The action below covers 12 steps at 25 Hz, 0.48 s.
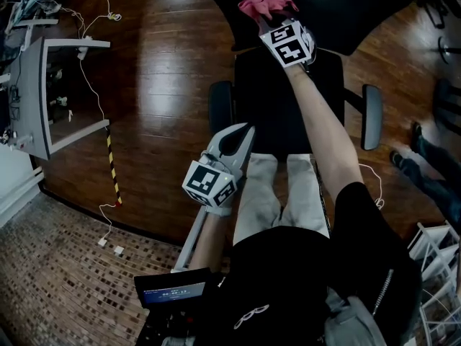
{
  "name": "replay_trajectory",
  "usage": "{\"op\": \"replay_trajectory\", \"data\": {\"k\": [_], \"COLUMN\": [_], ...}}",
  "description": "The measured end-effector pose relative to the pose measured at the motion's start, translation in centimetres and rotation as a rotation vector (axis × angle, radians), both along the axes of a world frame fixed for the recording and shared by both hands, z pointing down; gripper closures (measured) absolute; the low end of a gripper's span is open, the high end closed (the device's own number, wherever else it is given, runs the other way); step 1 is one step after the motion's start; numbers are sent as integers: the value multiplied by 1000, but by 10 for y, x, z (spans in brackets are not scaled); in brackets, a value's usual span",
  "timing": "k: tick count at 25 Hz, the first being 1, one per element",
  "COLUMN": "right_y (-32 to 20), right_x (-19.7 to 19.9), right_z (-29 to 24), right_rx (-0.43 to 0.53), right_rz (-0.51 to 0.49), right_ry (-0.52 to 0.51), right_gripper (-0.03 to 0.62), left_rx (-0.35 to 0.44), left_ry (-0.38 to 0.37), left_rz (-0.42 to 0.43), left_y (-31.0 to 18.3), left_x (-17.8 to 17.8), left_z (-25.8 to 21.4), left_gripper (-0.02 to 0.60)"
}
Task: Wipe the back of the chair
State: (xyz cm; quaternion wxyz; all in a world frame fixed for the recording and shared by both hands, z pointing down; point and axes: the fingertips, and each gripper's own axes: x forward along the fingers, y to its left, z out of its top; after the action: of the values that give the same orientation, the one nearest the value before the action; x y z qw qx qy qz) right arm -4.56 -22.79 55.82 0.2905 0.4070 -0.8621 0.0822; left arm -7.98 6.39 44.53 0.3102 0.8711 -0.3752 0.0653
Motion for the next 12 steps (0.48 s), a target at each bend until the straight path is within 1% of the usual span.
{"op": "replay_trajectory", "data": {"k": [8,12], "right_y": [2,2], "right_x": [81,131], "right_z": [2,6], "right_rx": [5,-8], "right_rz": [80,167], "right_ry": [15,23], "right_gripper": [553,553], "left_rx": [-7,-6], "left_ry": [-3,-2], "left_rz": [50,68], "left_y": [-1,1], "left_x": [39,54], "left_z": [2,2], "left_gripper": [588,588]}}
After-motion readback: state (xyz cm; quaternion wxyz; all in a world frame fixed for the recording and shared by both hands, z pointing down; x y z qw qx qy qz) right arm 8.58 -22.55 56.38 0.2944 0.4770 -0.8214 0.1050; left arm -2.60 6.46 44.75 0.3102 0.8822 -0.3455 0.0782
